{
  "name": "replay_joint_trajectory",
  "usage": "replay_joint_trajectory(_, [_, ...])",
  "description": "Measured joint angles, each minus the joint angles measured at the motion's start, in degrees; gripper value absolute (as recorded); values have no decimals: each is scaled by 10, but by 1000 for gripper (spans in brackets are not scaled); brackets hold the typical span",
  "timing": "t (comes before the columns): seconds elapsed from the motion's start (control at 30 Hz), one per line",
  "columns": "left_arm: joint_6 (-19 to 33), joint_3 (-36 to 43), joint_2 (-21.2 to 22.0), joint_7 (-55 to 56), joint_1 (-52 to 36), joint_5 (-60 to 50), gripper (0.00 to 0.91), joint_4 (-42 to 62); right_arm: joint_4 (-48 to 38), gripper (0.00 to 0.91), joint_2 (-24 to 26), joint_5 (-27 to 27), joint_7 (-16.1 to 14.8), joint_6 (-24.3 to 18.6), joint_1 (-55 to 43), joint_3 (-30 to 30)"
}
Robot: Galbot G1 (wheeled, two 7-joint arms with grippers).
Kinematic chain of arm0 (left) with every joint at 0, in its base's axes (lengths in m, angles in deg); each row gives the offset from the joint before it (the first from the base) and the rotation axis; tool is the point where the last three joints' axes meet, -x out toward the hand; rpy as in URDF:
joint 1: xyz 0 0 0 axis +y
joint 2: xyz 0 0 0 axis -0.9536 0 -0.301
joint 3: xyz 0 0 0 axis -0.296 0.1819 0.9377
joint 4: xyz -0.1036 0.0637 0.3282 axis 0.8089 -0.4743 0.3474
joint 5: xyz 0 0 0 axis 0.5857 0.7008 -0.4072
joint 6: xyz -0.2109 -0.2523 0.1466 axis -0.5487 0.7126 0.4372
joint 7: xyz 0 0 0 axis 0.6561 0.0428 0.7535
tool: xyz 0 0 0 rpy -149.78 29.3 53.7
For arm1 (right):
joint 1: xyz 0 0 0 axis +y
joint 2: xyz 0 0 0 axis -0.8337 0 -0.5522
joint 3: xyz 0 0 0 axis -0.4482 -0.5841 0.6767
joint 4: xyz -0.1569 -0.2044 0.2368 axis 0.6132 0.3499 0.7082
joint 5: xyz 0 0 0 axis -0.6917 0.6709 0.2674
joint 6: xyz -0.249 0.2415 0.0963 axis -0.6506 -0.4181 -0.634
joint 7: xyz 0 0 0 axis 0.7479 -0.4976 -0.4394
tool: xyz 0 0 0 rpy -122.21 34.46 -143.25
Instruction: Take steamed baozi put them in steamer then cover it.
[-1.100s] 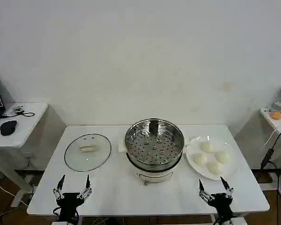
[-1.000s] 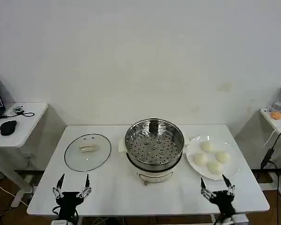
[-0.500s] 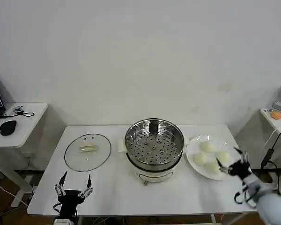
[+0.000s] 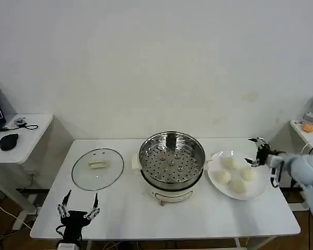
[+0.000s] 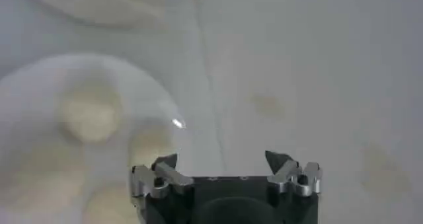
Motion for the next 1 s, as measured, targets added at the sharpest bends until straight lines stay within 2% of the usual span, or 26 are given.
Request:
replay_joint_trajectory(0.17, [2, -7, -1, 1, 0, -1, 907, -4, -71, 907, -28, -20, -42, -24, -86, -87])
replay_joint_trajectory(0.37, [4, -15, -1, 4, 1, 0, 907, -3, -145, 907, -63, -37, -70, -42, -143, -147])
replay_joint_trajectory(0.6, [8, -23, -3, 5, 3, 2, 907, -1, -211, 907, -100, -57, -84, -53, -172, -177])
replay_joint_trajectory(0.87, [11, -29, -4, 6, 4, 2, 907, -2, -266, 907, -134, -74, -85, -62, -184, -186])
replay_joint_trajectory(1.0, [14, -30, -4, 6, 5, 1, 907, -1, -291, 846, -150, -81, -81, -65, -187, -186])
